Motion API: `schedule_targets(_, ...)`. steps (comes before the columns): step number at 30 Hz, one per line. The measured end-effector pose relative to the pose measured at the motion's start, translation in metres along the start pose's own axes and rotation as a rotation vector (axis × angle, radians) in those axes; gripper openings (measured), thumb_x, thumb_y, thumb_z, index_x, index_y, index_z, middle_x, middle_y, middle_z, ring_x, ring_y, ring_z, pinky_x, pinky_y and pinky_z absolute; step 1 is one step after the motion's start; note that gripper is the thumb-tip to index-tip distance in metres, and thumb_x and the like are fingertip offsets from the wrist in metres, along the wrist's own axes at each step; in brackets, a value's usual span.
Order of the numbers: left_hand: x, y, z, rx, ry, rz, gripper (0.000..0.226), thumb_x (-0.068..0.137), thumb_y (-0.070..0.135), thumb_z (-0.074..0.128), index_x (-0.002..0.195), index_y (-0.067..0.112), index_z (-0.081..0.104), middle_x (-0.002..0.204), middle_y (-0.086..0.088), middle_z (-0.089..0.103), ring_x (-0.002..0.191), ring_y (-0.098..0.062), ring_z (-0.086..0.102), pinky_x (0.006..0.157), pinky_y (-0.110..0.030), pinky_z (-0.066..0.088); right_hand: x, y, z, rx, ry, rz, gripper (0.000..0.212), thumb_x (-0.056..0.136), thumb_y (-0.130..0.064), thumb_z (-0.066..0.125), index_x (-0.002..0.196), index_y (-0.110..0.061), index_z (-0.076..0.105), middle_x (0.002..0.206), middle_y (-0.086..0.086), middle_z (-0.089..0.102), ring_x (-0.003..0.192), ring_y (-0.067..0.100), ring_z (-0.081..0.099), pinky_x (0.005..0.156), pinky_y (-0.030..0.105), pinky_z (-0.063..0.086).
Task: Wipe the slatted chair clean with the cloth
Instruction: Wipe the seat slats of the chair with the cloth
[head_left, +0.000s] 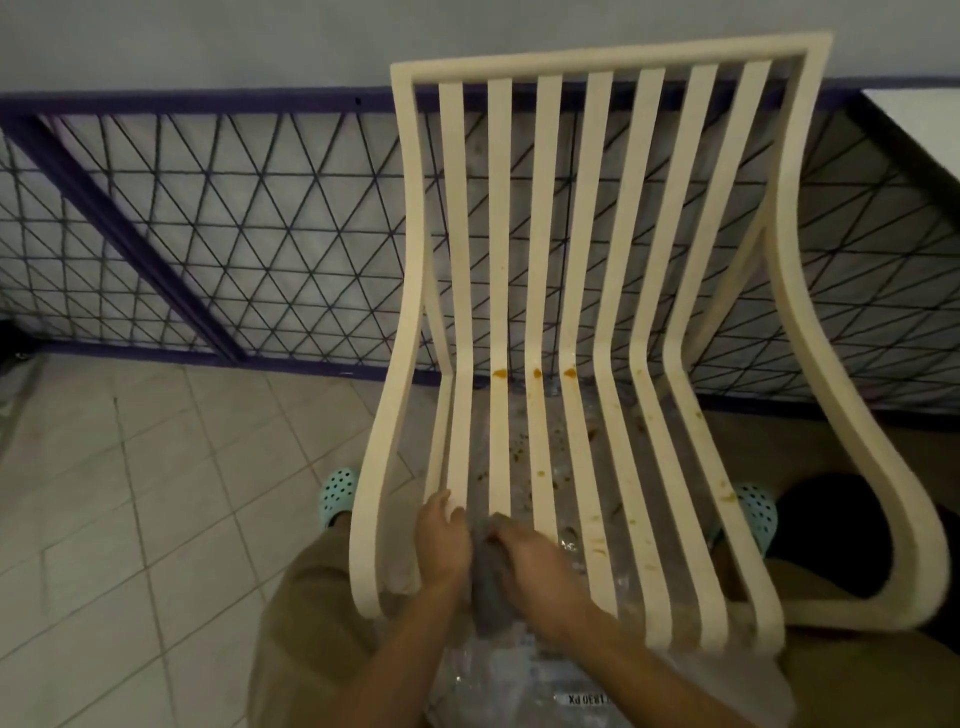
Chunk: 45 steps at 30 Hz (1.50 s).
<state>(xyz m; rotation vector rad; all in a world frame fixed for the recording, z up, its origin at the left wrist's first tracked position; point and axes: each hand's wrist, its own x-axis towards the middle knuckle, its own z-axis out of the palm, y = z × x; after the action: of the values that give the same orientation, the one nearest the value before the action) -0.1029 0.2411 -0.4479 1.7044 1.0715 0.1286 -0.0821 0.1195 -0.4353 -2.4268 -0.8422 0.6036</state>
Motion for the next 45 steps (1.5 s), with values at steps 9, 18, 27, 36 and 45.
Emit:
schedule_targets(9,0.025,-0.024,0.023,0.079,-0.028,-0.038,0.046,0.102,0.020,0.038,0.148,0.019,0.037,0.141,-0.011,0.051,0.126,-0.031,0.050,0.109,-0.044,0.039,0.022,-0.009,0.023,-0.067,-0.144,0.237,0.042,0.091,-0.017,0.061,0.125,-0.020,0.036,0.123,0.009,0.040,0.095,0.024,0.058,0.084,0.039,0.055)
schedule_targets(18,0.114,0.024,0.057,0.077,0.068,-0.108,0.039,0.103,0.029,0.032,0.115,0.004,0.060,0.116,-0.023,0.062,0.106,-0.038,0.058,0.097,-0.046,0.046,0.133,0.014,-0.012,-0.075,-0.048,0.251,0.029,0.099,-0.013,0.045,0.127,-0.016,0.039,0.130,0.016,0.039,0.098,0.034,0.055,0.081,0.041,0.048)
schedule_targets(27,0.157,0.031,0.081,0.240,0.166,0.000,0.058,0.102,0.047,0.016,0.112,0.013,0.062,0.105,-0.013,0.067,0.098,-0.035,0.062,0.089,-0.044,0.049,0.236,0.044,-0.046,-0.123,0.012,0.218,0.033,0.093,0.000,0.043,0.123,-0.014,0.042,0.129,0.019,0.038,0.109,0.040,0.051,0.088,0.046,0.051)
schedule_targets(36,0.155,0.031,0.088,0.329,0.215,0.057,0.066,0.097,0.059,0.009,0.124,0.024,0.058,0.106,-0.006,0.069,0.096,-0.028,0.065,0.088,-0.044,0.051,0.287,0.058,-0.059,-0.232,-0.005,0.177,0.057,0.095,0.003,0.038,0.146,-0.018,0.025,0.143,0.019,0.028,0.114,0.043,0.051,0.082,0.046,0.049)
schedule_targets(45,0.158,0.032,0.090,0.327,0.221,0.041,0.095,0.080,0.076,-0.012,0.130,0.027,0.052,0.115,-0.001,0.069,0.101,-0.025,0.066,0.090,-0.045,0.052,0.295,0.054,-0.061,-0.275,-0.012,0.210,0.056,0.097,-0.001,0.037,0.148,-0.010,0.017,0.137,0.025,0.037,0.111,0.041,0.054,0.082,0.043,0.049)
